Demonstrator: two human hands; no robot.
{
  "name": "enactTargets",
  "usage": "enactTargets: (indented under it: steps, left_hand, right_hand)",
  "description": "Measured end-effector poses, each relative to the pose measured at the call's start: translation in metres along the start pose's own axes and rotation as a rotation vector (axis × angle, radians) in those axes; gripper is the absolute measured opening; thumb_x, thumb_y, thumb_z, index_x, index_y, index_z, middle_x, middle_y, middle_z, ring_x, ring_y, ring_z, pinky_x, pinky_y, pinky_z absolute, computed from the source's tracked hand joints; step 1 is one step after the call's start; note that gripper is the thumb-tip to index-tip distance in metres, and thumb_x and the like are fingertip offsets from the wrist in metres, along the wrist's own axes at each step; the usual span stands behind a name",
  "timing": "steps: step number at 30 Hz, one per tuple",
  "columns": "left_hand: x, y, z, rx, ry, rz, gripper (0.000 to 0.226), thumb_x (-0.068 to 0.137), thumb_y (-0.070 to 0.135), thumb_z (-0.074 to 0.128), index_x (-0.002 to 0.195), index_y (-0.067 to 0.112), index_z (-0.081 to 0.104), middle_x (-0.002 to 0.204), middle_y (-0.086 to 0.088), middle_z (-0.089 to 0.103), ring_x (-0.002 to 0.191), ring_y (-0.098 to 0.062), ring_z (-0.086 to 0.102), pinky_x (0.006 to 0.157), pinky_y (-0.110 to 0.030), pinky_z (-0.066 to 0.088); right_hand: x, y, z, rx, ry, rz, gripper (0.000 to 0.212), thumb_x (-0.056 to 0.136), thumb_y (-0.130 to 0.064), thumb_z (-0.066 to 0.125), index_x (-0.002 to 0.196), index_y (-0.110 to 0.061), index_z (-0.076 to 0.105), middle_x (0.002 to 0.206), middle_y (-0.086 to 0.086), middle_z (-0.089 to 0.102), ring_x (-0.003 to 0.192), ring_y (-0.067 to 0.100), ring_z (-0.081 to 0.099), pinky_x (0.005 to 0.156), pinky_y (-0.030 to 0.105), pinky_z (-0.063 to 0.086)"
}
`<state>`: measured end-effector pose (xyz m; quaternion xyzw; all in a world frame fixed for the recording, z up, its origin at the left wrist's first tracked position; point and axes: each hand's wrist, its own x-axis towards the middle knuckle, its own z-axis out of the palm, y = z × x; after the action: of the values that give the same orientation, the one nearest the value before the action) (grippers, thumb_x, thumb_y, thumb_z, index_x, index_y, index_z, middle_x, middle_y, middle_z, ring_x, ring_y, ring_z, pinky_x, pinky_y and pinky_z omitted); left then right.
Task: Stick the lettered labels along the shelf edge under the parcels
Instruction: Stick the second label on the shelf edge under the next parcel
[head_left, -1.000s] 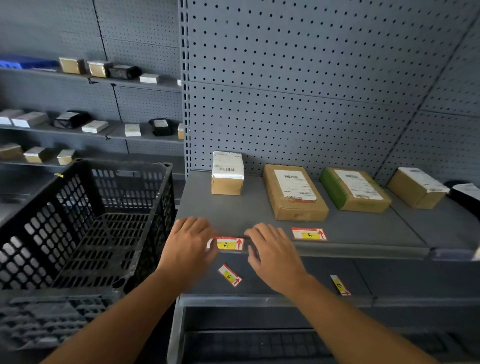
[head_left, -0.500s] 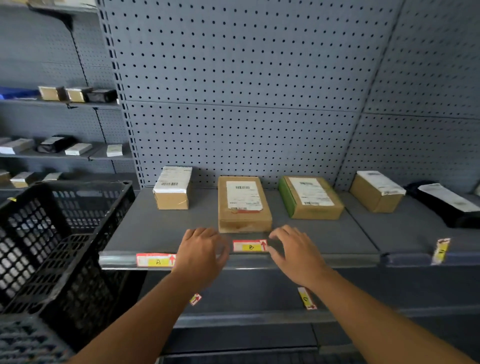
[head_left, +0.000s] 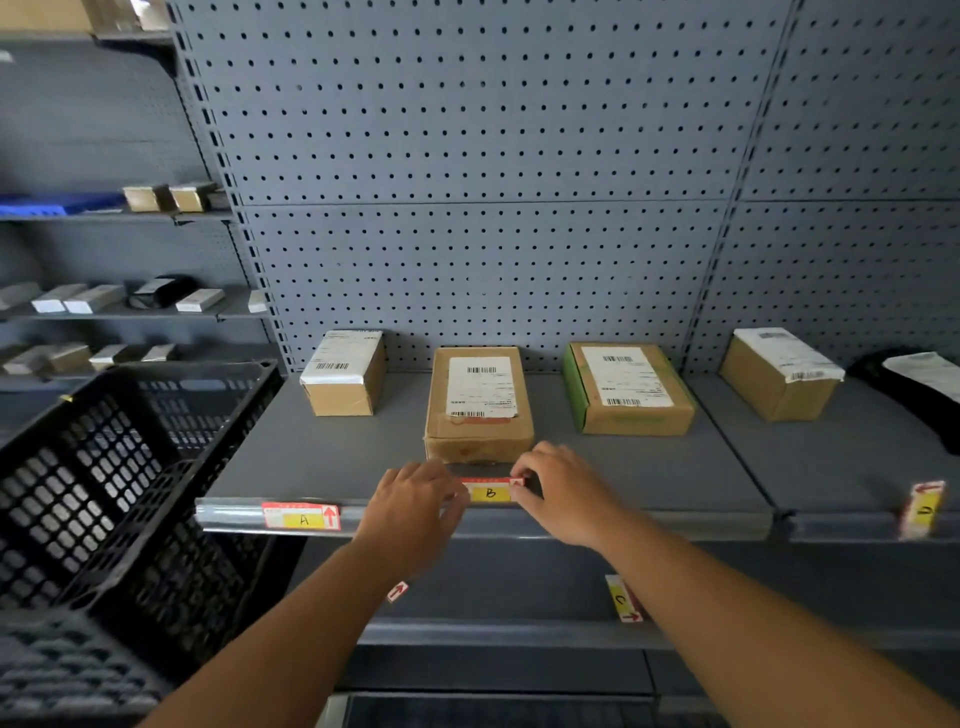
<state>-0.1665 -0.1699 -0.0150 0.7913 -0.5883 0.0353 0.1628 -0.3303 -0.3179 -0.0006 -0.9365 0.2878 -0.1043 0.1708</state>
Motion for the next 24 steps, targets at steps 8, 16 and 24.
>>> enactTargets:
  steps: [8, 16, 24]
  left_hand:
    - [-0.002, -0.004, -0.002, 0.028, 0.017, 0.03, 0.032, 0.105, 0.041, 0.035, 0.112, 0.028, 0.063, 0.118, 0.009, 0.061, 0.108, -0.012, 0.054, 0.1, -0.033, 0.04]
    - [0.009, -0.012, -0.023, -0.093, 0.294, 0.059, 0.023, 0.093, 0.04, 0.064, 0.111, 0.026, 0.064, 0.106, 0.008, 0.065, 0.095, -0.014, 0.062, 0.086, -0.039, 0.048]
    - [0.008, -0.006, -0.036, -0.07, 0.295, 0.215, 0.02, 0.09, 0.05, 0.066, 0.093, 0.03, 0.07, 0.095, 0.015, 0.068, 0.09, -0.01, 0.06, 0.087, -0.039, 0.044]
  right_hand:
    - [0.012, -0.001, 0.004, 0.178, -0.053, 0.148, 0.01, 0.095, -0.03, 0.066, 0.104, -0.026, 0.064, 0.106, -0.005, 0.058, 0.095, 0.015, 0.059, 0.085, 0.035, 0.052]
    - [0.001, -0.006, -0.02, 0.288, 0.13, -0.017, 0.007, 0.09, -0.028, 0.075, 0.089, -0.026, 0.068, 0.09, -0.013, 0.057, 0.082, 0.004, 0.056, 0.071, 0.023, 0.043]
    - [-0.018, -0.008, -0.028, 0.27, 0.107, -0.058, 0.008, 0.085, -0.03, 0.08, 0.082, -0.028, 0.073, 0.085, -0.013, 0.064, 0.081, 0.005, 0.06, 0.075, 0.029, 0.052]
